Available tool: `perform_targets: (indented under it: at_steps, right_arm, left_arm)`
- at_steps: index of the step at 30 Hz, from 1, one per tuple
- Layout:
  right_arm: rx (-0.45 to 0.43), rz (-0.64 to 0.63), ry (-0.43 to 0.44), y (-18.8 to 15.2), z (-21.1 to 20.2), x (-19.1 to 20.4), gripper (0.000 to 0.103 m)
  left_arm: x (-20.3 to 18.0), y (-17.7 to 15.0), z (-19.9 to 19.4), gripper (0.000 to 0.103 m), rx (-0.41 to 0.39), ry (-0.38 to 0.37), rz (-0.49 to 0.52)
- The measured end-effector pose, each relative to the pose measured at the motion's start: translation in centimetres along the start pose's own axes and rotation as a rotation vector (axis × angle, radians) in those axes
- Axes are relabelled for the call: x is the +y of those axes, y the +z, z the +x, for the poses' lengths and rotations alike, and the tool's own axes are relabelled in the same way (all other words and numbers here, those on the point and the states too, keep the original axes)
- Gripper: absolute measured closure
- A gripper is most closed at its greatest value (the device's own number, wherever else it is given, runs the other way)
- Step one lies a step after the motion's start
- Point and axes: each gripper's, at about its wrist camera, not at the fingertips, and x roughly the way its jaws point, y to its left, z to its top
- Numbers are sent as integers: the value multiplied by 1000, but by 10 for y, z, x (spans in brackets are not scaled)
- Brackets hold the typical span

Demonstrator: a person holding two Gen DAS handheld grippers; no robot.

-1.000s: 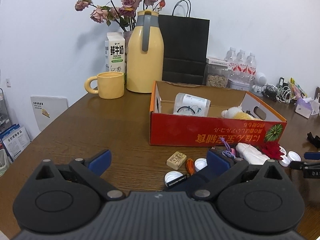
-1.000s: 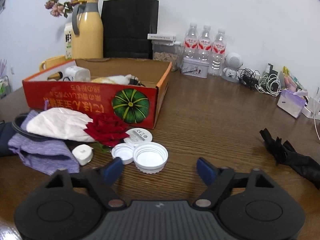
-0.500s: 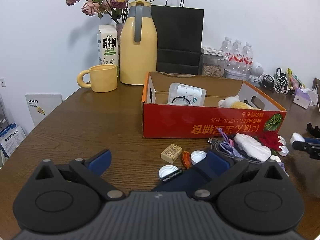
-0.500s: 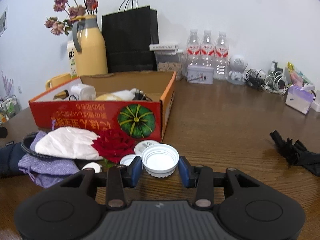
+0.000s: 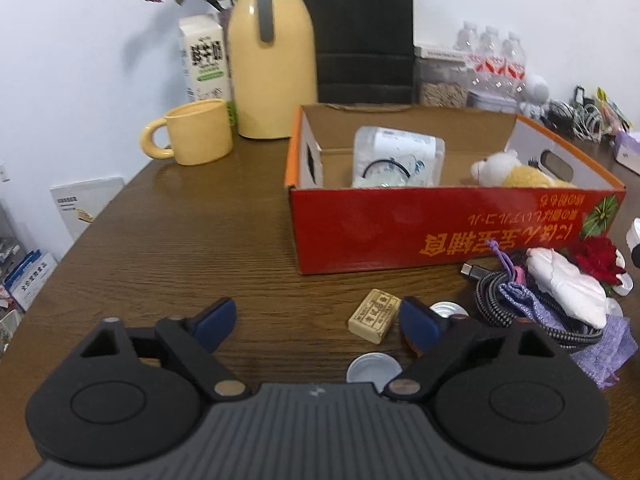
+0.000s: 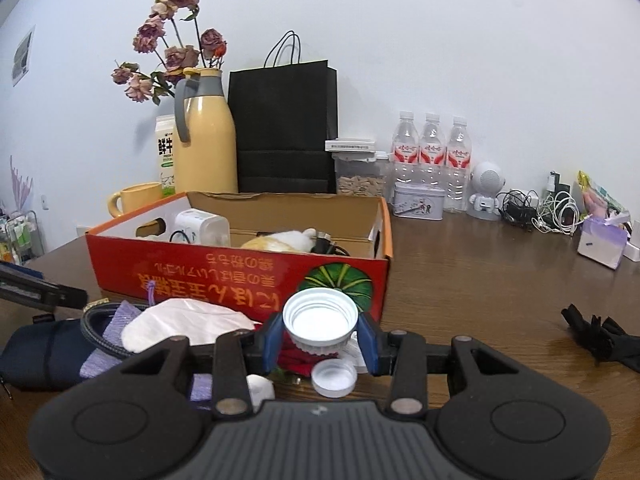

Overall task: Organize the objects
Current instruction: 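Grasp the tan block with the left tool while the right tool grasps a white cap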

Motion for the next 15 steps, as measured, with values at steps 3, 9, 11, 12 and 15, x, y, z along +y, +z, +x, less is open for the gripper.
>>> perform_targets:
  at_steps: [3,9,11,12,15]
  right_arm:
    - [7,-3,-5,0,1,1,64]
    - [20,-3,-13,-1,3,2,64]
    - [22,-7,-15,-1,4,3,64]
    - [24,-8,-16,-1,5,4,64]
    - [30,-7,-20,-1,6,4,64]
  left_arm:
    - [-1,1,8,25,17,-26,7]
    - [-1,3,18,41,46,-84,22]
    - [-1,2,20,55,44,-100,19]
    - [-2,2,20,70,36,-107,23]
    - [-1,0,18,81,26,-132,14]
